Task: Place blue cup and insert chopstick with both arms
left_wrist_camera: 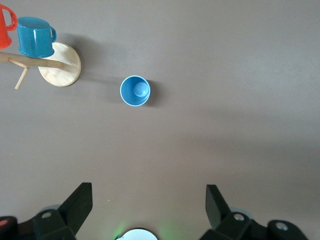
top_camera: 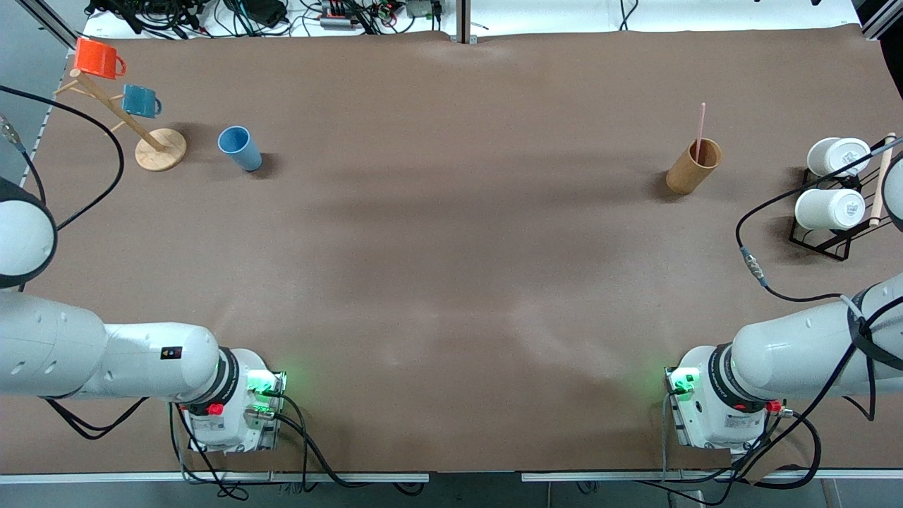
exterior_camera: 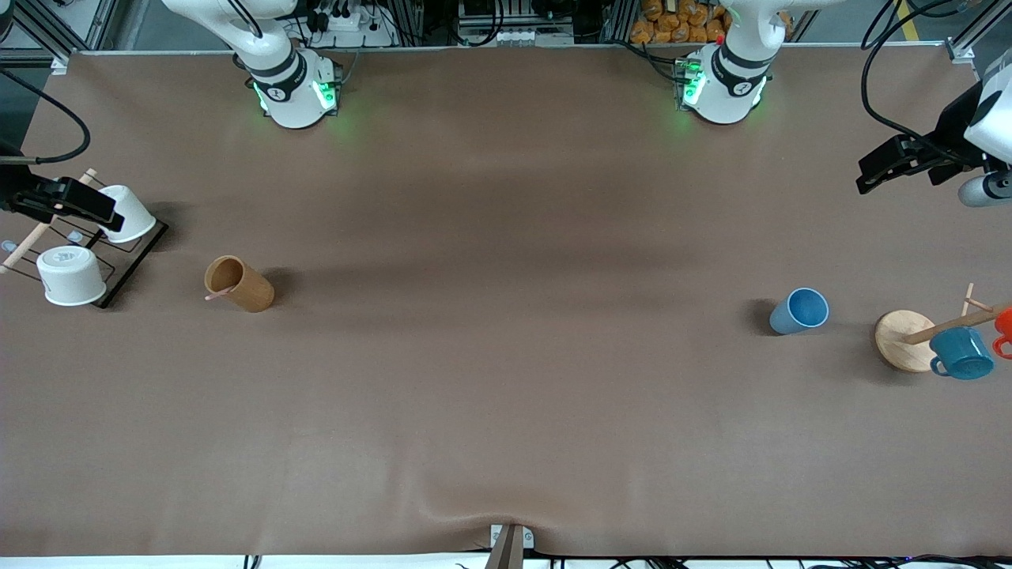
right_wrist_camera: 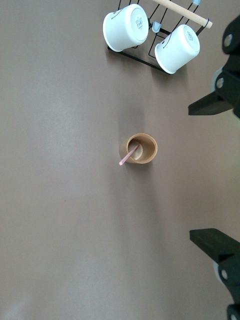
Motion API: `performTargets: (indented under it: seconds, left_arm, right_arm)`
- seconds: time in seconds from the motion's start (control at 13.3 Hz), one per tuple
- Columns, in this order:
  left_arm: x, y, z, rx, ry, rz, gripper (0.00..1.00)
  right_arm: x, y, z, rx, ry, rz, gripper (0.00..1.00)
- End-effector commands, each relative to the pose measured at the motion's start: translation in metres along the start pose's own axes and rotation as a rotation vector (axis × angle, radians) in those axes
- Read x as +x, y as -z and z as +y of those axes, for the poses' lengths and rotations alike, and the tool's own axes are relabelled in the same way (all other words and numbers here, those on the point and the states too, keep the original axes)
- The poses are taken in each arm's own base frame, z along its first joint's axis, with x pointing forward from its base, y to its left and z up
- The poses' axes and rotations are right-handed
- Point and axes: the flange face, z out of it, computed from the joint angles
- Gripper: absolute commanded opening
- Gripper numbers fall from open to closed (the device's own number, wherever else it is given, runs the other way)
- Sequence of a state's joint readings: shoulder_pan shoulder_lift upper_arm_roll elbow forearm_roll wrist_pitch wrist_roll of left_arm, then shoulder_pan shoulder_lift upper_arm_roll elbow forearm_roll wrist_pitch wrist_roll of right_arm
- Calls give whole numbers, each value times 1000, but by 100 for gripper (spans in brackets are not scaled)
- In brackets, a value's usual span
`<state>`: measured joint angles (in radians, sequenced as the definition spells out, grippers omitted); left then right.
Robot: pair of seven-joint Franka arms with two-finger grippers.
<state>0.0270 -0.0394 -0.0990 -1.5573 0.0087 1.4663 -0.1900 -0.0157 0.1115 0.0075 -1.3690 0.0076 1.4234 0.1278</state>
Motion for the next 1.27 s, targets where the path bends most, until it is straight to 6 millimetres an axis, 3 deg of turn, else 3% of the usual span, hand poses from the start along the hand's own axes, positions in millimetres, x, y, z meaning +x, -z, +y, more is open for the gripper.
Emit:
performTargets:
  seconds: [0.0, 0.38, 0.53, 0.67, 0.9, 1.2]
  left_arm:
    - [-4, 4, -2, 2, -15, -5, 100]
    - [-1, 3, -1, 2, -16, -5, 100]
    - [8, -14, -7, 3, -45, -37, 100]
    - [22, -32, -19, 4, -30, -57, 100]
    - [36, -68, -23, 71, -59, -36, 100]
    - [44, -126, -30, 67, -61, -12, 100]
  right_arm:
    - [-2, 6, 1, -5, 0, 3, 100]
    - [-2, 5, -1, -5, 9, 1, 100]
    - [0, -3, -9, -8, 21, -12, 100]
    - [11, -23, -10, -11, 23, -51, 100]
    - [41, -83, -16, -15, 34, -151, 100]
    - [71, -188, -12, 36, 51, -332, 100]
